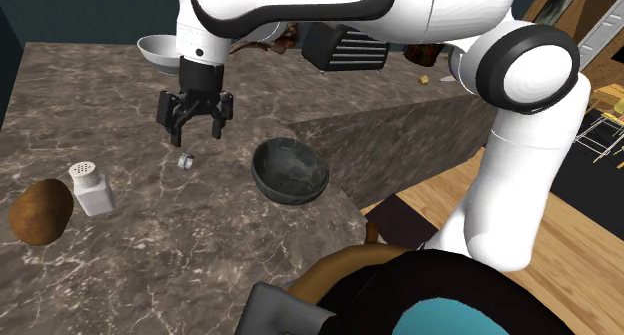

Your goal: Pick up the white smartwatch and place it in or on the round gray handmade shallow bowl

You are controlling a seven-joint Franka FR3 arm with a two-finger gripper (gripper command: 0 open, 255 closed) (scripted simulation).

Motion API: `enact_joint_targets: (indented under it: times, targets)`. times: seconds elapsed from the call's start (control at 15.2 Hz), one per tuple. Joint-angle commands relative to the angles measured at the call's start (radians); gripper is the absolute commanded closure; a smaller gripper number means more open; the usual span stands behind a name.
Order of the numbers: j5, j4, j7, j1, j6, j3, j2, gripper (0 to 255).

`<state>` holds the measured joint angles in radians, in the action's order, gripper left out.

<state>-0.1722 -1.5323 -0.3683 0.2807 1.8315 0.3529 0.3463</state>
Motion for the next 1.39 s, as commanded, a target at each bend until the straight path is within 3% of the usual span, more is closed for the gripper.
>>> enact_joint_targets:
  times: [0.0,0.53,0.99,1.06,1.32]
  targets:
    - [0.016,0.071,-0.022,0.024,-0.006,0.004,0.064,0]
    - [0.016,-0.011,-0.02,0.036,0.089,0.006,0.076,0]
    - [0.016,-0.011,-0.02,0.036,0.089,0.006,0.076,0]
    - [0.016,-0.011,-0.02,0.036,0.089,0.006,0.076,255]
    - [0.016,-0.011,-0.02,0.036,0.089,0.006,0.076,255]
